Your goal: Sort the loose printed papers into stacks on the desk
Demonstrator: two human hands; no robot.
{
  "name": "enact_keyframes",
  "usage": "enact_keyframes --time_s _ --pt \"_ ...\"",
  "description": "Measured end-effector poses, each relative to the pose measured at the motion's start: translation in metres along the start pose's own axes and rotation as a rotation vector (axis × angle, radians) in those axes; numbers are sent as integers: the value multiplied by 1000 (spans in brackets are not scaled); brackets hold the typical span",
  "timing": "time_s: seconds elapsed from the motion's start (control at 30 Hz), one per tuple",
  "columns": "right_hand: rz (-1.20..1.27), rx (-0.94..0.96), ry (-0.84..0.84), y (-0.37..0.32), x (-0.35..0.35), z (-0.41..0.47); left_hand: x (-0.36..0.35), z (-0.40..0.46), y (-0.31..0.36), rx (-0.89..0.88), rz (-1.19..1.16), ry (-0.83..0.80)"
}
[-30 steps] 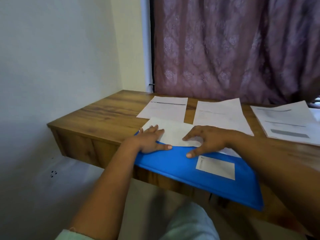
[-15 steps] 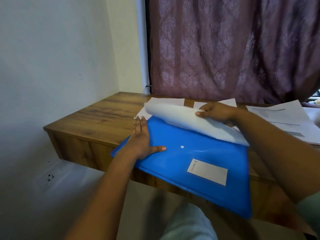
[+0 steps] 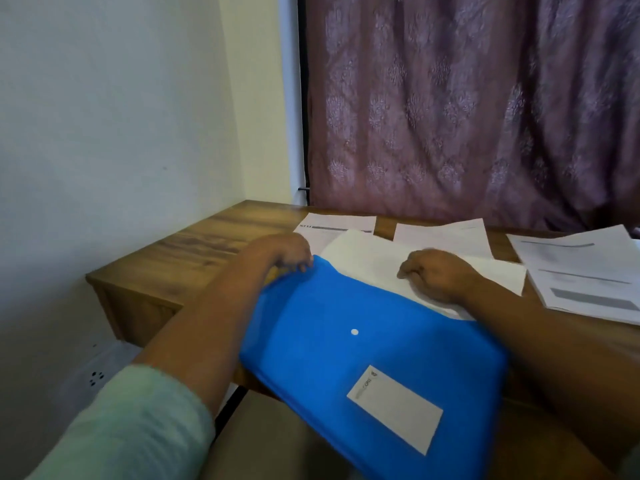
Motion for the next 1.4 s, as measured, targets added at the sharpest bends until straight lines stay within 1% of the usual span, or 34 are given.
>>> enact_keyframes --time_s 0.03,0.07,0.1,0.2,0.27,0.33,0.43,0.5,0.57,0.67,0.77,0.8,0.9,0.97,1.1,1.17,1.23,1.33,1.4 --pt "90 -82 -68 5 -7 1 4 13 -3 53 16 65" --pt "111 -112 -132 6 -11 4 6 22 -8 102 19 132" --pt "111 -130 -194 9 -13 6 4 32 -13 171 -10 167" --pt "126 -151 -345 17 -17 14 -10 47 -29 331 -45 162" --pt "176 -151 -388 22 -19 17 -11 56 -30 362 -96 158" --pt "269 -157 -383 26 -23 15 -7 64 -28 355 -179 162" --pt "407 -188 -351 31 -31 14 -6 72 -30 373 -374 84" --pt "409 -199 -346 33 -32 15 -11 71 -32 412 -566 0" --pt "394 -208 -348 35 -34 17 -14 76 -37 456 -630 -7" --pt "396 -213 -339 36 -36 17 -13 80 -34 447 -609 18" --pt "398 -214 -329 36 -37 15 -11 84 -36 427 -450 74" --pt "402 -216 -327 35 -37 15 -11 84 -36 431 -435 77" --pt "414 -217 -310 34 -37 13 -14 87 -38 430 -450 51" --pt "414 -218 -299 33 -36 10 -12 84 -34 396 -434 64" --pt "396 -226 -277 32 -35 6 -13 83 -31 391 -467 86" --pt "393 -230 -270 31 -35 5 -13 84 -31 379 -479 124" --pt "382 -231 -270 31 -34 3 -10 83 -34 363 -497 202" --pt "380 -240 -255 31 -34 1 3 78 -43 336 -591 404" --pt "409 -259 -223 32 -34 -1 22 70 -51 293 -560 558"
Point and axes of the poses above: each hand's wrist, its own z-axis towards the middle knuckle, its own x-axis out of the back of the hand, y = z × x, the point moved 6 cm from there along z, towards the middle knuckle, and after that the axes turned 1 degree about y, right-handed, at the moved point
